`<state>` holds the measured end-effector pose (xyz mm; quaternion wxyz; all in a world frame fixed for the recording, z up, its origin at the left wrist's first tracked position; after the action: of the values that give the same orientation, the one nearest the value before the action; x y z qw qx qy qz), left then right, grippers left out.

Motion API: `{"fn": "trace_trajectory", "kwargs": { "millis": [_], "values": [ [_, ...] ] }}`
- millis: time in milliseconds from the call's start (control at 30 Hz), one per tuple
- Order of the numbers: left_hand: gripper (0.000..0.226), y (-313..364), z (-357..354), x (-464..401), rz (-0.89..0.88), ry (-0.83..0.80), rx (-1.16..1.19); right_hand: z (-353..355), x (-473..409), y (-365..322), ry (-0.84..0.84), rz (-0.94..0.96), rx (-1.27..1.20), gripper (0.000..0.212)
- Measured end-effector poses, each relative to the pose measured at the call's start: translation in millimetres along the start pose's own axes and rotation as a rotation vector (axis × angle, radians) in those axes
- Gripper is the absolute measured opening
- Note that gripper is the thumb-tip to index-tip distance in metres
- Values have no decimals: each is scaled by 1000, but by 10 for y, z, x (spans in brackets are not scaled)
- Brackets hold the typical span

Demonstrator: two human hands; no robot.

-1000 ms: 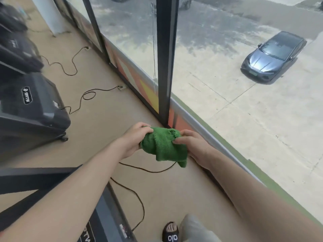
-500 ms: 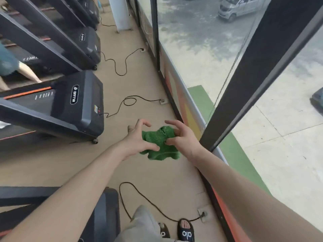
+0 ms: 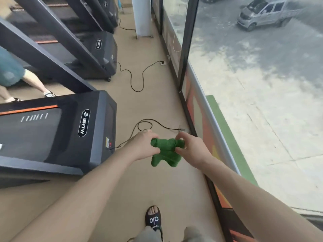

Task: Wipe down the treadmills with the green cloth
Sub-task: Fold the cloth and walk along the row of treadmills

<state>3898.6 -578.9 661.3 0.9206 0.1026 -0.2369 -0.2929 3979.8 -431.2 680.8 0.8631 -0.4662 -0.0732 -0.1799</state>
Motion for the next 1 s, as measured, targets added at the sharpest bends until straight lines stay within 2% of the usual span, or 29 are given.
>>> {"fn": "trace_trajectory", "kwargs": {
  "millis": [133,200,400,467,533,600,667,767,833,1000],
  "values": [
    [11,-371,676,-911,1,-25,-79,102,-1154,-375,-91,30,-4,20],
    [11,-563,1004,-1438,26,-56,41,213,-1828,-476,-92,0,-91,18],
    [16,-1126,1856,-3028,87,-59,365,492,-3790,-683,-60,-183,-666,21],
    [20,-1390,2178,-3660,165,-42,480,518,-4595,-795,-66,-272,-878,32],
    [21,-1657,2516,-4220,237,-26,580,524,-5317,-1003,-120,-324,-973,50],
    [24,-1927,2869,-4732,295,7,695,557,-5952,-1274,-199,-319,-985,68],
    [31,-2191,3189,-5191,333,42,790,643,-6549,-1515,-238,-308,-972,75],
    [49,-2669,3740,-6026,358,80,847,753,-7655,-1901,-255,-291,-977,70],
    [53,-2962,4060,-6611,348,82,870,817,-8371,-2148,-236,-269,-966,65],
    [79,-3568,4722,-8163,271,-26,954,1022,-10125,-2522,-103,-273,-949,62]
  ]
}}
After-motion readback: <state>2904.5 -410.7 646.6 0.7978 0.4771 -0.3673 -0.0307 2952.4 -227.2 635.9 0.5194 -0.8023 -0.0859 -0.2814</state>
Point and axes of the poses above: each hand's wrist, its own x-axis away from the middle knuckle, its own z-axis out of the back of the hand, y = z × x, the point moved 10 cm from there along -x, towards the middle knuckle, and after that the axes turned 15 degrees about -x, right-handed, at the moved point
